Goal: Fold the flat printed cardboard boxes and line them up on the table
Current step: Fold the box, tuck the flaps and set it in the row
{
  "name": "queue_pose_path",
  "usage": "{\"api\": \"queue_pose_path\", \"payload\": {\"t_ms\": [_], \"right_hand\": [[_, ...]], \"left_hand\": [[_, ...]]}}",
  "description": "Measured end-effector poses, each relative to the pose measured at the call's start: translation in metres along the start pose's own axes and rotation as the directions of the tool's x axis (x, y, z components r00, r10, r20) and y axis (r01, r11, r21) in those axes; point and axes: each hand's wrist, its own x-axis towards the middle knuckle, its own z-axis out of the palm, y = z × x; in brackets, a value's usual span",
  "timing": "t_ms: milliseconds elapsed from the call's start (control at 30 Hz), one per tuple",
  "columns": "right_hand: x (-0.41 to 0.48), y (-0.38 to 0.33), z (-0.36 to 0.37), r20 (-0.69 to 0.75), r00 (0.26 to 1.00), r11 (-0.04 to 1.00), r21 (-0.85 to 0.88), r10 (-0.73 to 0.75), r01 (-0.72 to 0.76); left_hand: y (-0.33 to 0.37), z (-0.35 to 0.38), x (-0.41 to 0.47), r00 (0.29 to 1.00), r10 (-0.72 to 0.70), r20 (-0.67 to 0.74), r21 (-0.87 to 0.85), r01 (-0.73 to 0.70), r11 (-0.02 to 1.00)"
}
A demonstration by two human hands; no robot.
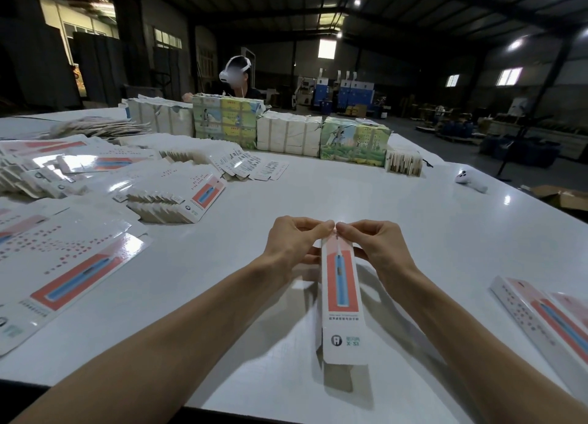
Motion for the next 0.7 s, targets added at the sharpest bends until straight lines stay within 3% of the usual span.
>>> {"api": "queue_pose_path", "payload": {"t_ms": [200, 333, 500, 600, 700], "right_hand": [[0.001, 0.002, -0.003, -0.100, 0.995, 1.000, -0.014, 0.015, -0.016], [0.003, 0.005, -0.004, -0.147, 0.989, 0.998, -0.068, -0.015, 0.005], [0.004, 0.004, 0.003, -0.091, 0.996, 0.988, -0.155, -0.002, -0.012], [0.005, 0.004, 0.008, -0.053, 0.988, 0.922, -0.368, -0.147, 0.118], [0.001, 0.000, 0.010, 0.138, 0.956, 0.861, -0.417, -0.257, 0.292]], "left_hand": [[0.000, 0.005, -0.001, 0.990, -0.068, 0.123, -0.035, 0.073, 0.997], [-0.002, 0.006, 0.001, 0.987, -0.047, 0.151, -0.015, 0.050, 0.999], [-0.009, 0.005, 0.006, 0.996, -0.066, 0.053, -0.081, 0.070, 0.994], [-0.012, -0.001, 0.015, 0.994, -0.029, -0.102, -0.078, 0.022, 0.997], [-0.015, -0.009, 0.019, 0.983, 0.001, -0.182, -0.087, -0.017, 0.996]]}}
